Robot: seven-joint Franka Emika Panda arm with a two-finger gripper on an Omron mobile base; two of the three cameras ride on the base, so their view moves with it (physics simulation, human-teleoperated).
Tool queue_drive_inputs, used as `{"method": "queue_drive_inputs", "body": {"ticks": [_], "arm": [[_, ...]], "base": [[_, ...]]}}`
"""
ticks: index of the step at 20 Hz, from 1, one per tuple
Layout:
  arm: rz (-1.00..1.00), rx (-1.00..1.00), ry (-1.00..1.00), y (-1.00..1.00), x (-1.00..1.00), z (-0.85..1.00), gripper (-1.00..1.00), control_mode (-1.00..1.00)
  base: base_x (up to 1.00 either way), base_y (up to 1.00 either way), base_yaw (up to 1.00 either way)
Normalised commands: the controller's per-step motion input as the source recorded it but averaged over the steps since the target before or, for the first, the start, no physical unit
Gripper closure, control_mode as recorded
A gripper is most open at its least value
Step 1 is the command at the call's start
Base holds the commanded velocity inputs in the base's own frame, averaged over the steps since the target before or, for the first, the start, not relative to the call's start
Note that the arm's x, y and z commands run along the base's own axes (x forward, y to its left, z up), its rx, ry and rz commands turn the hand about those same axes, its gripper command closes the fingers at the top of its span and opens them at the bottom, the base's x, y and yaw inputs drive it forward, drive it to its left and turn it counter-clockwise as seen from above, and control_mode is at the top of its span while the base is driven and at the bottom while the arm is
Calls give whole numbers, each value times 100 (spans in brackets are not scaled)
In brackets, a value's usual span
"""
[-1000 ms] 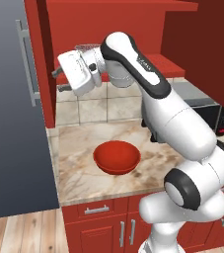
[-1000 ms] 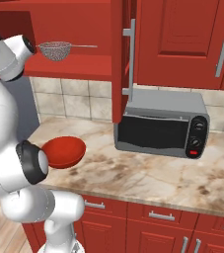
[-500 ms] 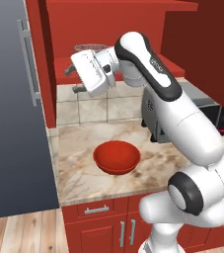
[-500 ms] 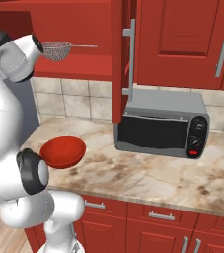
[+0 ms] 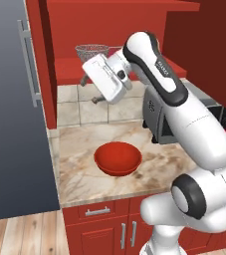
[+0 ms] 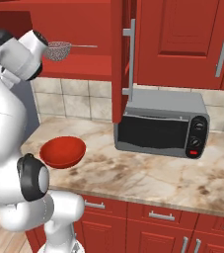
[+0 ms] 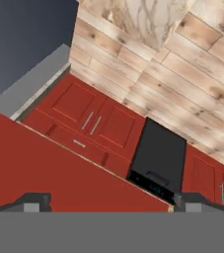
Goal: Open the cabinet and setup a tea strainer by placing it in the bowl upright.
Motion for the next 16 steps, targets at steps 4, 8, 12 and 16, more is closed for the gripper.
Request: {"method": "queue_drive_inputs", "body": {"ticks": [4,8,12,16], "arm": [[31,-40,-7,-33,-1,-33,-100,-100],[41,-34,-5,-54,0,-29,-100,-100],[51,-17,-16,-69,4,-13,-100,-100],[67,-14,-37,-43,0,0,-100,-100]], "base": [[0,0,0],[0,0,0],[0,0,0],[0,0,0]]}}
